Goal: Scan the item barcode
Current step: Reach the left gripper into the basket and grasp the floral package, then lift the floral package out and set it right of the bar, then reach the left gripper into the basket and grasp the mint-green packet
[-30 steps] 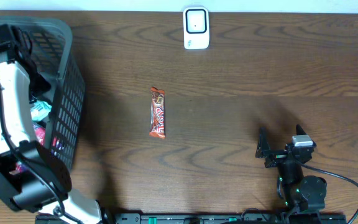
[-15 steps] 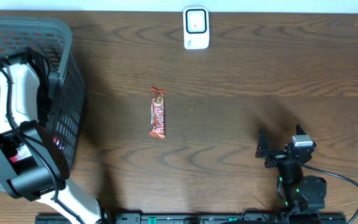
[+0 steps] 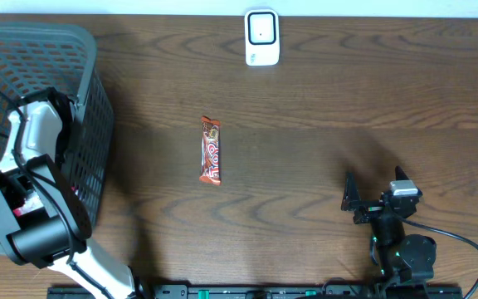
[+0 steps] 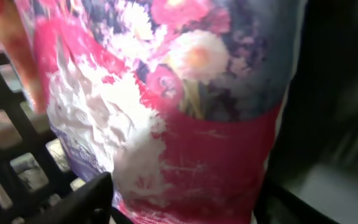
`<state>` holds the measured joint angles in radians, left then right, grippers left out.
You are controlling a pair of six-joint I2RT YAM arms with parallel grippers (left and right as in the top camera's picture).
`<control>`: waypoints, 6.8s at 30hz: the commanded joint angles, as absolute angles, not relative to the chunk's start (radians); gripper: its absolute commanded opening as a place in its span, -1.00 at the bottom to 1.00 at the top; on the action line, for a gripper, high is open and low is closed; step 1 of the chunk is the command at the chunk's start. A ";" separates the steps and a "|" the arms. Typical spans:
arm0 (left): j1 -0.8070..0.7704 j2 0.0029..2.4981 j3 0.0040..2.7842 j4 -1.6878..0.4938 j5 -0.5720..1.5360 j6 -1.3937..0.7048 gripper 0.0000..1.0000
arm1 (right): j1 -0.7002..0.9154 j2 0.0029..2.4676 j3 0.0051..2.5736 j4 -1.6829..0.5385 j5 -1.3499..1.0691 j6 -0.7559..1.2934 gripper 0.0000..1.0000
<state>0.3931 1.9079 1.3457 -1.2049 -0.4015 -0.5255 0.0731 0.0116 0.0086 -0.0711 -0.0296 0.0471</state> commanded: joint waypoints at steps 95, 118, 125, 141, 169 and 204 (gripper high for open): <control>-0.462 2.129 1.997 -1.334 0.279 -0.354 -0.71 | 0.069 0.006 0.006 -0.074 -0.025 0.036 0.99; -0.168 1.699 2.067 -1.217 0.472 -0.353 0.95 | 0.069 0.006 0.006 -0.074 -0.025 0.036 0.98; 0.110 1.471 2.067 -1.148 0.303 -0.353 0.96 | 0.069 0.006 0.006 -0.074 -0.025 0.036 0.98; 0.434 1.530 1.901 -1.280 -0.324 -0.628 0.96 | 0.069 0.006 0.006 -0.074 -0.025 0.036 0.99; 0.434 2.090 1.770 -1.052 -0.336 -1.090 0.96 | 0.069 0.006 0.006 -0.074 -0.025 0.036 0.99; 0.432 1.972 1.698 -1.131 -0.321 -1.002 -0.85 | 0.069 0.006 0.006 -0.074 -0.025 0.036 0.98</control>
